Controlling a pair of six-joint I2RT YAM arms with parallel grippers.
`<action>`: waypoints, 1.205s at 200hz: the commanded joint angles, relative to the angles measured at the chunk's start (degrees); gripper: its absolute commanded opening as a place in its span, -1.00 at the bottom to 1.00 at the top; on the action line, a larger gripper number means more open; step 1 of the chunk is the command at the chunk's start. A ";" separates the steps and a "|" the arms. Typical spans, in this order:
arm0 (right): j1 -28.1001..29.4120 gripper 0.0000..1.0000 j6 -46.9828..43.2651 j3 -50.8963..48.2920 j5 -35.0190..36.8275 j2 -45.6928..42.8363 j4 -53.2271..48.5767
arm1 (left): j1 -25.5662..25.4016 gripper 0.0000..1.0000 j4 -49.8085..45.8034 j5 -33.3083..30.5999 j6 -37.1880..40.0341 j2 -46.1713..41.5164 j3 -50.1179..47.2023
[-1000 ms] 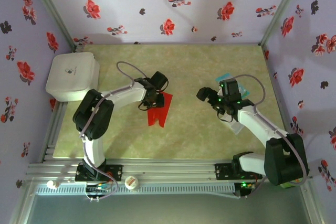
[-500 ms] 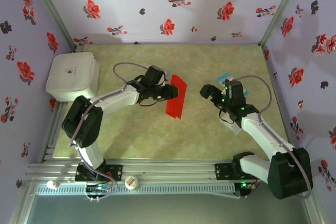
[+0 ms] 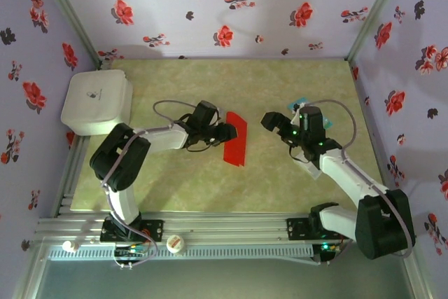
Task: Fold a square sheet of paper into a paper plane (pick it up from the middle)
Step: First fold the square sheet of paper in half at the center of the table.
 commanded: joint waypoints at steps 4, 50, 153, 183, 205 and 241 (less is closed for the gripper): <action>0.33 0.88 1.82 -0.47 -2.86 1.36 3.02 | 0.46 -0.14 -0.29 -2.20 -0.32 1.34 -0.71; 0.39 0.83 3.20 -1.46 -4.17 2.52 5.88 | 0.48 -0.08 -4.82 -6.36 1.17 1.68 -0.64; 0.39 0.82 3.14 -1.87 -4.60 2.86 6.37 | 0.46 0.28 -10.14 -13.40 4.05 -1.23 -0.20; 0.50 0.83 3.17 -1.87 -5.08 3.24 6.48 | 0.56 0.30 -12.36 -16.23 4.97 -2.40 -0.04; 0.60 0.83 3.11 -1.61 -5.42 3.52 6.40 | 0.80 0.30 -13.76 -17.68 5.14 -3.04 -0.29; 0.96 0.84 3.10 -1.36 -5.76 4.35 6.39 | 1.12 0.29 -12.92 -17.96 5.16 -4.42 -1.64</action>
